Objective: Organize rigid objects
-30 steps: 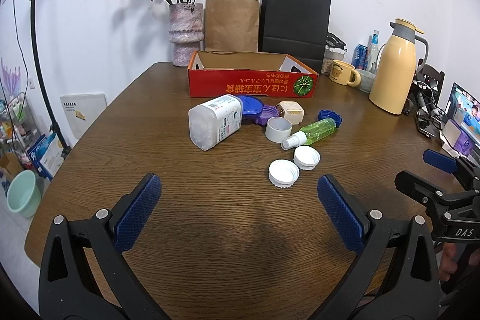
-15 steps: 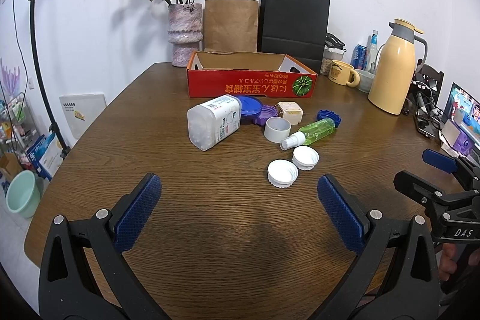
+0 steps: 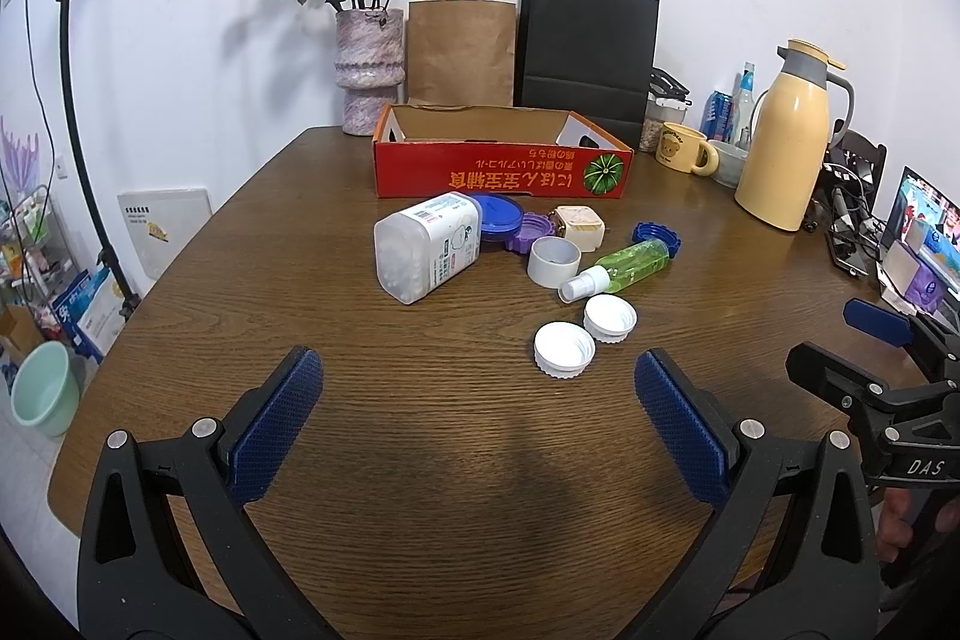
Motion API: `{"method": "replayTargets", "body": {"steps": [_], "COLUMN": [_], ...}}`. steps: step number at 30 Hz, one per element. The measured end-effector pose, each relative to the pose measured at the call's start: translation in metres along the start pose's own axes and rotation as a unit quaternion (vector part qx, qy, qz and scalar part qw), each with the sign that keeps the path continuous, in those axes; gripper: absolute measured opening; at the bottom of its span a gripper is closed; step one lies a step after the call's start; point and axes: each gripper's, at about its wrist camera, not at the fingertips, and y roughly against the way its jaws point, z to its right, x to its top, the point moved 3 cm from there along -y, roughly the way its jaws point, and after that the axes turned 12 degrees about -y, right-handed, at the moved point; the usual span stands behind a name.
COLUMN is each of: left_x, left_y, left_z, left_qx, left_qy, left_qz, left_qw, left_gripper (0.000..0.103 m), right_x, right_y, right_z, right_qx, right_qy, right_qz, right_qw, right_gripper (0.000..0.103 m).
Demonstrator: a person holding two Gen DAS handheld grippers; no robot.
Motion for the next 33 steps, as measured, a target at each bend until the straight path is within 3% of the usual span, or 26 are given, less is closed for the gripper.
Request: {"method": "replayTargets", "body": {"steps": [17, 33], "left_x": [0.002, 0.009], "left_y": [-0.007, -0.042], "left_z": [0.0, 0.013], "left_qx": [-0.01, -0.015], "left_qy": [-0.003, 0.005], "left_qz": [-0.008, -0.04], "left_qw": [0.9999, 0.9991], "left_gripper": [0.103, 0.103], "right_x": [0.001, 0.005], "right_y": [-0.01, -0.034], "right_z": [0.003, 0.023], "right_qx": [-0.008, -0.017], "right_qy": [0.003, 0.011], "right_qz": [-0.008, -0.028], "right_qw": [1.0, 0.999], "right_gripper": [0.103, 0.103]}}
